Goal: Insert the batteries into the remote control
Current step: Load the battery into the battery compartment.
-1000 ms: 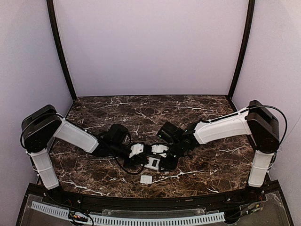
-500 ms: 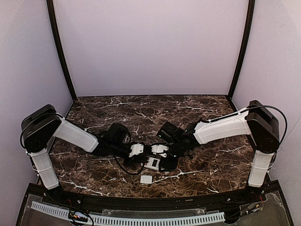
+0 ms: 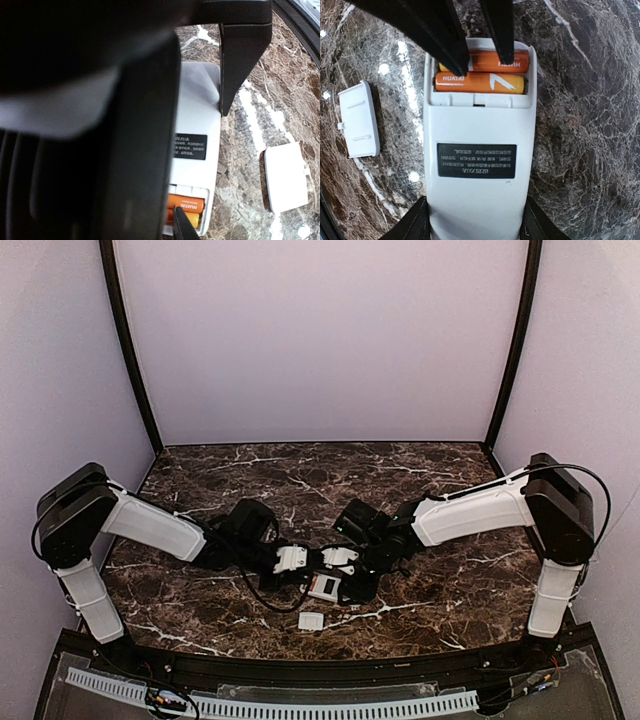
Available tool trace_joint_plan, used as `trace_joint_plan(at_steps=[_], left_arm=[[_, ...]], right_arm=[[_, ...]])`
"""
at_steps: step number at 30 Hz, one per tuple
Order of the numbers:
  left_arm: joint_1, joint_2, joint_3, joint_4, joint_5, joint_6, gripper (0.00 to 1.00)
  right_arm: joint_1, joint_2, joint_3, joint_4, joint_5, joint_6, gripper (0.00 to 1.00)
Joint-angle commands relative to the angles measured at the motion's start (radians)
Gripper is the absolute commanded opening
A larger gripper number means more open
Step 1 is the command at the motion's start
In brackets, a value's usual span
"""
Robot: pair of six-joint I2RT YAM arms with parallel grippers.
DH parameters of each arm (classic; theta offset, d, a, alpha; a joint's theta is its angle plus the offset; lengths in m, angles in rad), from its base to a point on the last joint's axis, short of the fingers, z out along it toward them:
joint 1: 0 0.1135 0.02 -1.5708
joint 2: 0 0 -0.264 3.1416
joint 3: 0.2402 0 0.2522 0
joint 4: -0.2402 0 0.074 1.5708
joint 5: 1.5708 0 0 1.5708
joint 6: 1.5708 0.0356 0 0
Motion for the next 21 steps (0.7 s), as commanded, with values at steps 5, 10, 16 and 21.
trace_joint_plan(at_steps=[5,10,16,21], left_arm=[[-0.046,0.052,-0.044,-0.029,-0.004,-0.001,0.18],[-0.045,0.006,-0.094,0.067,-0.01,-0.062,0.19],[-0.041,-0.099,-0.184,0.216,-0.071,-0.14,0.25],[-0.022,-0.231,-0.249,0.326,-0.096,-0.214,0.32]], right_arm=[[0.009,-0.024,0.013,0.001,-0.002,-0.009,0.0],[0.01,-0.027,0.008,0.0,0.01,-0.006,0.0],[0.009,-0.037,-0.002,0.007,0.024,0.0,0.0],[0.009,-0.037,-0.002,0.011,0.03,0.005,0.0]])
